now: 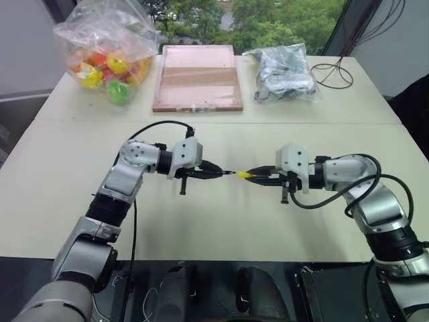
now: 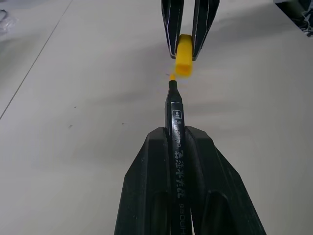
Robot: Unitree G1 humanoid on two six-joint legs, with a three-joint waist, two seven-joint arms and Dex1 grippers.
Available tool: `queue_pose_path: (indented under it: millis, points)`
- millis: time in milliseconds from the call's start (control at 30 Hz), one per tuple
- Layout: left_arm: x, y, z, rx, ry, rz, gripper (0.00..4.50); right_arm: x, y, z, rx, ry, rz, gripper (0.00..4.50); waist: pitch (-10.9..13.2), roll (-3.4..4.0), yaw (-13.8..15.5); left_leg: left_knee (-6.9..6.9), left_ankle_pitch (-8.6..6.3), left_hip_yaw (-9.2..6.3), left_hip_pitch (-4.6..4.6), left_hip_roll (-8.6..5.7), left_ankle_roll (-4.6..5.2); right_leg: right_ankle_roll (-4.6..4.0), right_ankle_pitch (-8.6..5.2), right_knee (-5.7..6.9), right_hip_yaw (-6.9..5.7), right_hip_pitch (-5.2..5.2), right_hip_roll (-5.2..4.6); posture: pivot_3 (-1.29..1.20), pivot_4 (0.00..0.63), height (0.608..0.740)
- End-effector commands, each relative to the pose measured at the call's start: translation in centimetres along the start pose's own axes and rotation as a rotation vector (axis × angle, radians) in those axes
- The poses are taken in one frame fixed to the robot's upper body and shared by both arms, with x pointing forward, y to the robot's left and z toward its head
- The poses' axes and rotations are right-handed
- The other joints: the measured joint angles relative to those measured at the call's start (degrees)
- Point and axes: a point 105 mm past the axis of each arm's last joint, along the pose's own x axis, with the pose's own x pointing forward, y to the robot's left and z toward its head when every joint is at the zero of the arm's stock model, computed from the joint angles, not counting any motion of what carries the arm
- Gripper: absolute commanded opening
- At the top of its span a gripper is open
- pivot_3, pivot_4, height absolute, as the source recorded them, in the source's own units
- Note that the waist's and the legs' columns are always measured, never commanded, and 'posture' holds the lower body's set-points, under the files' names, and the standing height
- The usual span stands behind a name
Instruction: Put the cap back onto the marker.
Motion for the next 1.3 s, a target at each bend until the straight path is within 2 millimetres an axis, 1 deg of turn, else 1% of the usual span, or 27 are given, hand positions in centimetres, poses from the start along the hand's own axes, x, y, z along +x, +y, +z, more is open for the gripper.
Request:
queue_pose_path:
  millis: [33, 300, 933, 1300]
  points:
    - [0.3, -0.1, 1.2, 0.039, -0.038, -0.012, 0.00, -0.1, -0.3, 1.3, -0.046, -0.031, -0.014, 0.04, 0.0, 0.00, 0.0, 0.00, 0.00, 0.00, 0.00, 0.00, 0.00, 0.00, 0.00, 0.00, 0.00, 0.00, 0.00, 0.00, 0.150, 0.740]
    - [0.5, -0.3, 1.2, 0.038, -0.038, -0.022, 0.00, -0.1, -0.4, 1.0, -0.043, -0.028, -0.023, 0.04, 0.0, 0.00, 0.0, 0.00, 0.00, 0.00, 0.00, 0.00, 0.00, 0.00, 0.00, 0.00, 0.00, 0.00, 0.00, 0.00, 0.150, 0.740]
    - [-0.5, -0.7, 1.1, 0.026, -0.025, -0.012, 0.00, 0.0, -0.6, 0.1, -0.040, -0.015, -0.027, 0.04, 0.0, 0.00, 0.1, 0.01, 0.01, 0.00, 0.00, 0.00, -0.02, 0.00, 0.00, 0.00, 0.00, 0.00, 0.00, 0.00, 0.150, 0.740]
    - [-0.4, -0.1, 0.9, 0.034, -0.017, 0.006, 0.00, 0.0, -0.3, 0.1, -0.041, -0.016, -0.020, 0.04, 0.0, 0.00, 0.0, 0.01, 0.01, 0.00, 0.00, 0.00, -0.02, 0.00, 0.00, 0.00, 0.00, 0.00, 0.00, 0.00, 0.150, 0.740]
